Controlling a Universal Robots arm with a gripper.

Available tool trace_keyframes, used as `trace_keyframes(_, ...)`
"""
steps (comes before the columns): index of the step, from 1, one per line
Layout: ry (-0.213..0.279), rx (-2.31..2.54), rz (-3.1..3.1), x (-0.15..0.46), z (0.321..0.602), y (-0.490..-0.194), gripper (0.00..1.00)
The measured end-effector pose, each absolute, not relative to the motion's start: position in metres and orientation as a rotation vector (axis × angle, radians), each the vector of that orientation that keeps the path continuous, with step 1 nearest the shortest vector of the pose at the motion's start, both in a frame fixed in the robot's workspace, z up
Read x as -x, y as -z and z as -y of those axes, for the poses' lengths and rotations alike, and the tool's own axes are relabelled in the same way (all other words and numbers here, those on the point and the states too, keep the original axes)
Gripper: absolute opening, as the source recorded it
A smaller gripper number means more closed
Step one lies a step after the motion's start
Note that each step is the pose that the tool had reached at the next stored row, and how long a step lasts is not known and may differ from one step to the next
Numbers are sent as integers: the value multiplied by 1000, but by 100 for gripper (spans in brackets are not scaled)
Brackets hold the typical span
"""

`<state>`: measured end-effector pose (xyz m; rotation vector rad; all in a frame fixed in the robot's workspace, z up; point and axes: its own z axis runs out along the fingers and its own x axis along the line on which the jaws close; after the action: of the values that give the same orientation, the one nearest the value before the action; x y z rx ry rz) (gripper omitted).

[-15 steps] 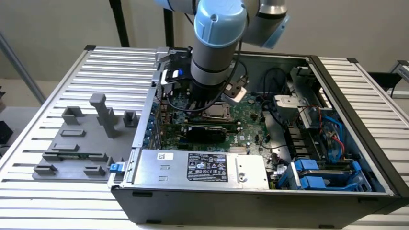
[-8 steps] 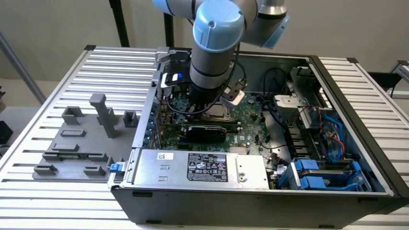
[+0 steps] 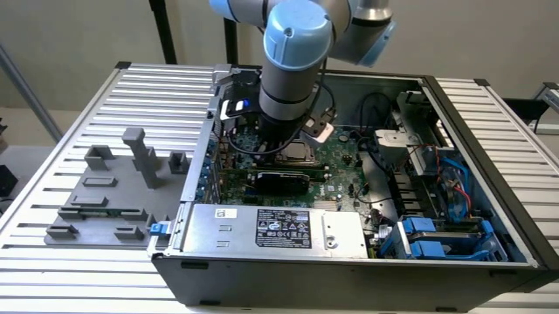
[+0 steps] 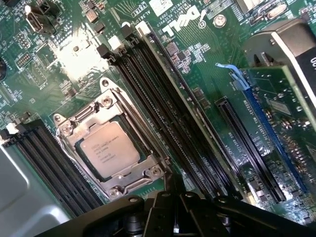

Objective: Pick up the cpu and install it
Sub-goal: 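Install the second cpu locking lever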

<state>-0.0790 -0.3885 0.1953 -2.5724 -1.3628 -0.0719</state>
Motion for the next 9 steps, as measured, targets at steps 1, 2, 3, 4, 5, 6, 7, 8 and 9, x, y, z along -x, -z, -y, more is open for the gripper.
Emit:
trace_keyframes(1,67,2579,1366,79,388,-195,11)
trace_keyframes(2,62,2584,1368,79,388,-195,11)
trace_keyframes(3,61,2586,1369,79,388,-196,11)
trace_keyframes(4,59,2588,1370,79,388,-198,11)
trace_keyframes(5,59,2588,1370,79,388,-201,11)
trace_keyframes(6,57,2589,1371,79,388,-205,11)
trace_keyframes(7,57,2590,1371,79,388,-209,11)
trace_keyframes(8,56,2591,1371,79,388,-213,11)
trace_keyframes(9,56,2591,1371,79,388,-217,11)
